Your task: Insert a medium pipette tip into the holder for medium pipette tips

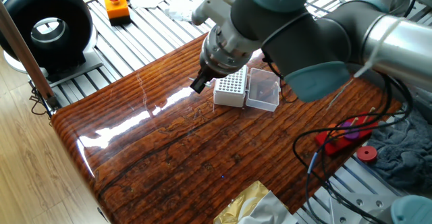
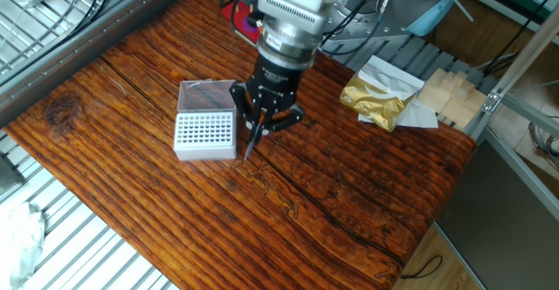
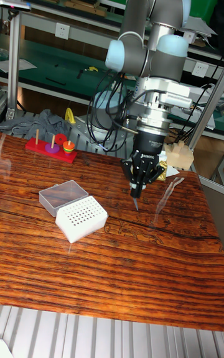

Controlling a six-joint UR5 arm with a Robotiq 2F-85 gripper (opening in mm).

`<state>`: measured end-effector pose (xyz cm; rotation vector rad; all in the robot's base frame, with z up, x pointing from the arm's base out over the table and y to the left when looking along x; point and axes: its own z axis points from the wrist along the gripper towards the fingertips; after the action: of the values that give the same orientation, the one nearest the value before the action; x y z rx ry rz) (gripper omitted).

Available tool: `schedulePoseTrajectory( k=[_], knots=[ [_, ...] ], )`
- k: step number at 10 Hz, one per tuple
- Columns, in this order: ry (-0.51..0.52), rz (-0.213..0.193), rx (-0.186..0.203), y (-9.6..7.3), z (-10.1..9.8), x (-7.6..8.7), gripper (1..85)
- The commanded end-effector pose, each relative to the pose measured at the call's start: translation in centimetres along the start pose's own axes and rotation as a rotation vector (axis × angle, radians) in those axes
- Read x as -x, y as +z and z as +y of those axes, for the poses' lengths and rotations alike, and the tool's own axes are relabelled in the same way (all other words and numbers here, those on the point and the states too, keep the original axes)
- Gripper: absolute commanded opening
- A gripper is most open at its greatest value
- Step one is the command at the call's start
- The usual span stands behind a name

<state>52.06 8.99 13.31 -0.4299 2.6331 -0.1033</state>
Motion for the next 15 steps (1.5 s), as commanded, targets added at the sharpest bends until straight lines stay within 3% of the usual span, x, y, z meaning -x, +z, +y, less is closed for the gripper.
schedulePoseTrajectory(
  k=[1, 4, 9, 12, 15],
  knots=[
    [-0.003, 0.000, -0.007, -1.0, -1.0, -1.0, 1.0],
    [-0.033, 0.001, -0.029, -1.0, -2.2, -2.1, 1.0],
    [0.008, -0.005, -0.001, -1.7, -0.5, -1.3, 1.0],
    [0.053, 0.004, 0.003, -2.4, 1.5, -0.3, 1.0],
    [0.053, 0.002, 0.005, -2.1, 1.5, -0.2, 1.0]
  ],
)
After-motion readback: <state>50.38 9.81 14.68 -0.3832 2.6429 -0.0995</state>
